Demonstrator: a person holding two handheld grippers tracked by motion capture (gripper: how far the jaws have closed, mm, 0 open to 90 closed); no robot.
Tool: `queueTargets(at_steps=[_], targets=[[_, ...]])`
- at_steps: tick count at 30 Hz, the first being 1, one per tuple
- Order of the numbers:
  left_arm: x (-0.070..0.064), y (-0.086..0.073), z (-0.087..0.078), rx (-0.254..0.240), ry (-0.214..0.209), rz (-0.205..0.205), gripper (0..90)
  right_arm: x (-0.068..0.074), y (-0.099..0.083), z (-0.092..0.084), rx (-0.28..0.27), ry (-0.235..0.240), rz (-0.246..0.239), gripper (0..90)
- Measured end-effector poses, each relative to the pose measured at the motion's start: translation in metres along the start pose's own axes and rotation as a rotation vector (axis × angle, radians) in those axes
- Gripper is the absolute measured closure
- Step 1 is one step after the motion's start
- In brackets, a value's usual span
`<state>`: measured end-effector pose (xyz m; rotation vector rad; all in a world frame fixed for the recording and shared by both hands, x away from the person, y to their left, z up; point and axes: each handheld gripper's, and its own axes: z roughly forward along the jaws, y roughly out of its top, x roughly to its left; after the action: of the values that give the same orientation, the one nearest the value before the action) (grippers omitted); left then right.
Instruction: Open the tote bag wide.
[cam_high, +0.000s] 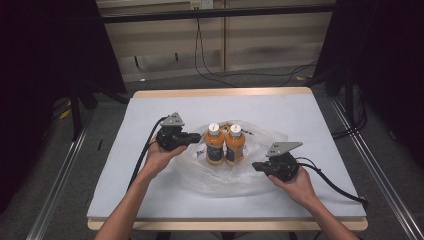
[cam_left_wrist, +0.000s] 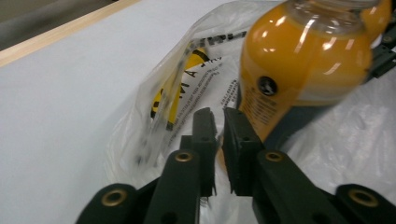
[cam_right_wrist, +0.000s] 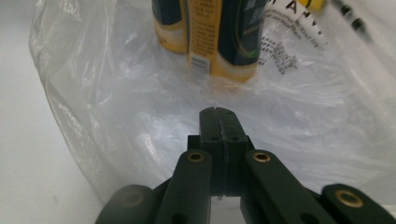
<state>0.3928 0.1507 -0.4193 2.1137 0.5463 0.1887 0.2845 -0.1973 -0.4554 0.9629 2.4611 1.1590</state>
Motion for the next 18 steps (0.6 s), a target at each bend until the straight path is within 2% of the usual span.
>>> queueTargets(at_steps=[3, 4, 5, 6, 7, 9, 10, 11, 12, 14, 16, 18], targets=[[-0.003, -0.002, -0.006, -0.01, 0.003, 0.0, 77.4, -0.003, 0.0, -0.002, -0.025, 0.002, 0.024, 88.7], [-0.005, -0.004, -0.009, -0.019, -0.001, -0.002, 73.0, -0.004, 0.0, -0.003, -0.032, 0.002, 0.033, 86.1], [-0.008, -0.006, -0.011, -0.027, 0.001, -0.011, 73.0, -0.004, 0.0, -0.003, -0.032, 0.002, 0.033, 86.1], [-0.01, -0.008, -0.014, -0.03, 0.003, -0.003, 68.4, -0.005, 0.0, -0.004, -0.037, 0.007, 0.036, 84.8], [-0.013, -0.009, -0.016, -0.028, 0.003, -0.008, 65.6, -0.004, 0.0, -0.007, -0.053, -0.012, 0.033, 83.7], [-0.016, -0.012, -0.02, -0.027, 0.011, -0.003, 57.8, -0.004, 0.0, -0.01, -0.076, -0.011, 0.045, 78.2], [-0.02, -0.016, -0.024, -0.046, 0.015, -0.013, 48.7, -0.005, 0.001, -0.015, -0.105, -0.015, 0.053, 74.0], [-0.02, -0.016, -0.024, -0.046, 0.015, -0.013, 43.7, -0.005, 0.001, -0.015, -0.105, -0.015, 0.053, 74.0], [-0.022, -0.018, -0.027, -0.062, 0.024, -0.014, 43.7, -0.004, 0.001, -0.017, -0.114, -0.021, 0.056, 69.5], [-0.028, -0.023, -0.032, -0.074, 0.051, -0.015, 30.9, -0.004, 0.001, -0.024, -0.149, -0.024, 0.072, 59.6], [-0.03, -0.024, -0.034, -0.074, 0.054, -0.018, 27.6, -0.004, 0.001, -0.026, -0.154, -0.019, 0.073, 56.9], [-0.036, -0.028, -0.039, -0.078, 0.063, -0.016, 20.8, -0.003, 0.0, -0.03, -0.171, -0.023, 0.077, 49.6]])
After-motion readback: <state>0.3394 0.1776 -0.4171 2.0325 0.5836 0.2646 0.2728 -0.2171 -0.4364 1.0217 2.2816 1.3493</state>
